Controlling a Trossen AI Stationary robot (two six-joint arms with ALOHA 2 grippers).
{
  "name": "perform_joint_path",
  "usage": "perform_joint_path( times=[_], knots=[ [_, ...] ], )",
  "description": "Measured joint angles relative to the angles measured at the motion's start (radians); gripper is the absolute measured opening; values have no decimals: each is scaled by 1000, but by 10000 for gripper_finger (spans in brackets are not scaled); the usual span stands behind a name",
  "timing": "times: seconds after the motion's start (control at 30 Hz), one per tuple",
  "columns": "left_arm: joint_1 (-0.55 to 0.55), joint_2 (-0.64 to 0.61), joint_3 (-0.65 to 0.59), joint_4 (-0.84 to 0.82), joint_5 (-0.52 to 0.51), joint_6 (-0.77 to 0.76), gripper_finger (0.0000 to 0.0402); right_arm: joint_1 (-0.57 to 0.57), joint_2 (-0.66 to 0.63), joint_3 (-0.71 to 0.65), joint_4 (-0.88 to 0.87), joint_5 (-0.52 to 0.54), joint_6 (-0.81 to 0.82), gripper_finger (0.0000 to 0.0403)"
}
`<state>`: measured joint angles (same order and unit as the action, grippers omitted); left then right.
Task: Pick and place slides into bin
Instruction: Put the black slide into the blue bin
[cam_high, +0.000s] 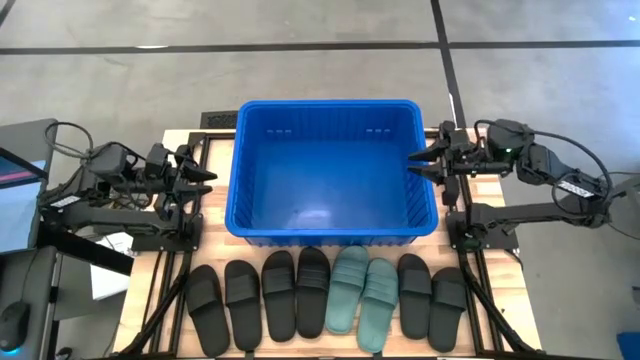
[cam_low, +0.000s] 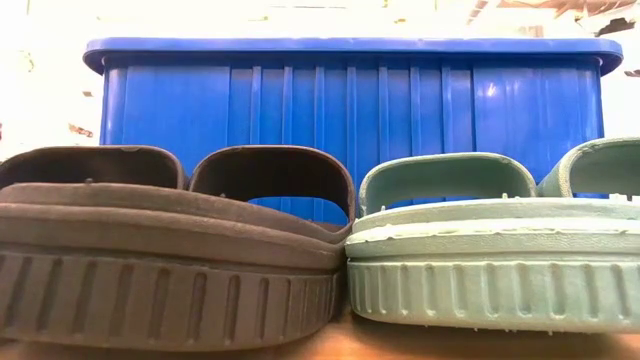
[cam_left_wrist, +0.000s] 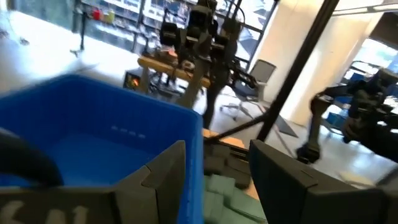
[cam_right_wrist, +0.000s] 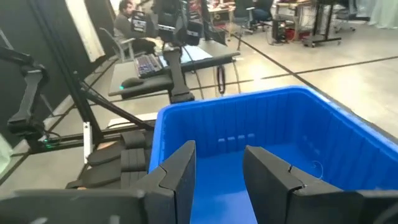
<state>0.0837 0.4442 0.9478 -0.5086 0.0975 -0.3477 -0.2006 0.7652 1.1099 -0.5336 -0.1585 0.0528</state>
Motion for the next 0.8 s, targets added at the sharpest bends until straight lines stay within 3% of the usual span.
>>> perform_joint_path(
  times=[0.17,0.33,0.6,0.8],
  knots=[
    [-11,25,0,-61,94,-128,165,35,32,0,10,0,18,120],
    [-86,67,0,-75,109,-192,165,53,42,0,9,0,32,120],
    [-238,189,134,-131,40,-216,165,59,39,0,10,1,45,120],
    [-379,348,305,-314,-65,-219,165,59,51,0,10,2,45,120]
  ],
)
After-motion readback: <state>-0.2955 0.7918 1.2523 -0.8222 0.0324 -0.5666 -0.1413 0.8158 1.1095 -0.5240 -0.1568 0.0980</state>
